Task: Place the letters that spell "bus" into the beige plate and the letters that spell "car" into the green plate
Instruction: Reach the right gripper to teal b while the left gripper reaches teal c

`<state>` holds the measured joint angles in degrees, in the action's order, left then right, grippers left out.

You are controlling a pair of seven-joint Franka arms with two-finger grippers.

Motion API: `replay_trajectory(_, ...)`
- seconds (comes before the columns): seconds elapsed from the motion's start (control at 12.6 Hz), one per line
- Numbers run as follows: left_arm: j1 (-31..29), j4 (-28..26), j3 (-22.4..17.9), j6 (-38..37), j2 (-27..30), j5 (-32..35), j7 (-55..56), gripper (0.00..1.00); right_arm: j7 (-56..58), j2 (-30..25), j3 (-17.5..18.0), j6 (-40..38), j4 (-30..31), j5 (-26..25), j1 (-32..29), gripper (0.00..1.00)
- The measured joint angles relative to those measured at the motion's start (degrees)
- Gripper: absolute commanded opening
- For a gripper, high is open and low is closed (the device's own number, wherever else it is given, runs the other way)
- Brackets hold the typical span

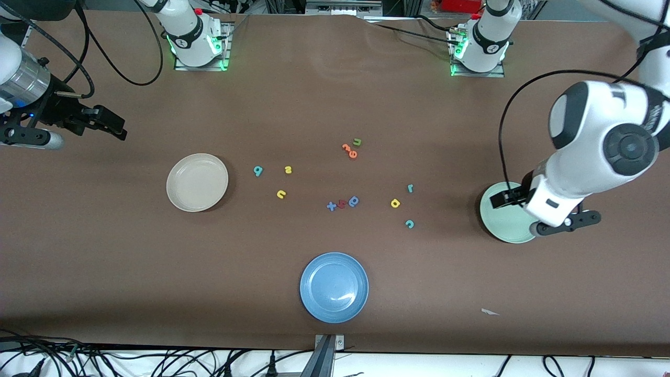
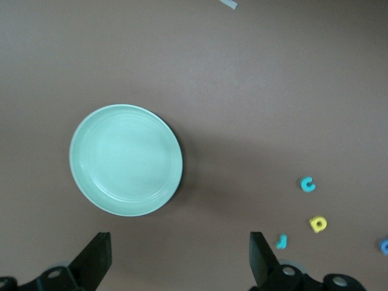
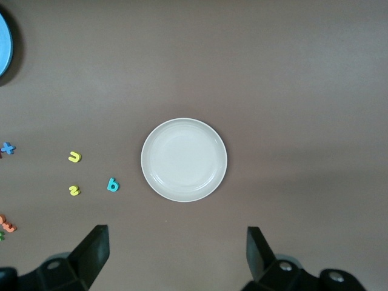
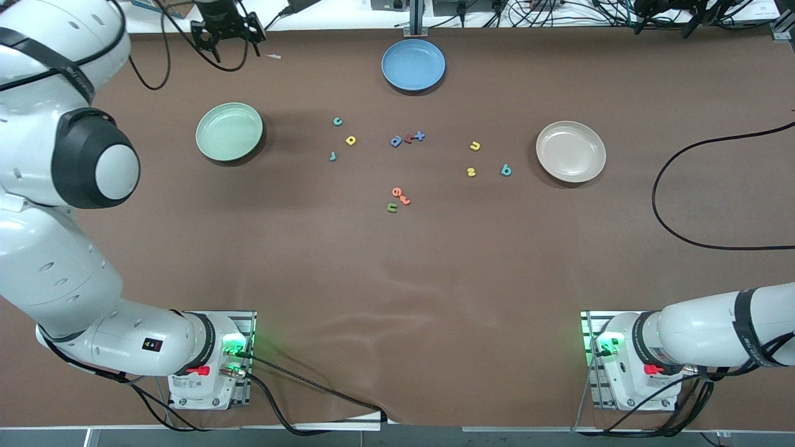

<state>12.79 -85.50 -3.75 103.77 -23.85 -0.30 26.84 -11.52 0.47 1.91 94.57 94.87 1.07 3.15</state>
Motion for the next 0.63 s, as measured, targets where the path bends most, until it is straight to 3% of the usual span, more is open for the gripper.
replay_trajectory(0.4, 1.8, 0.3, 0.0, 9.7, -7.4, -7.3, 14.2, 1.00, 0.0, 1.1, 0.1, -3.6, 0.6, 0.0, 0.5, 1.00)
replay_trajectory(0.63, 4.0, 0.4, 0.1, 19.8, -11.5, -8.8, 25.4, 1.00, -2.3, 4.5, 0.3, -3.8, 1.1, 0.0, 4.9, 1.00)
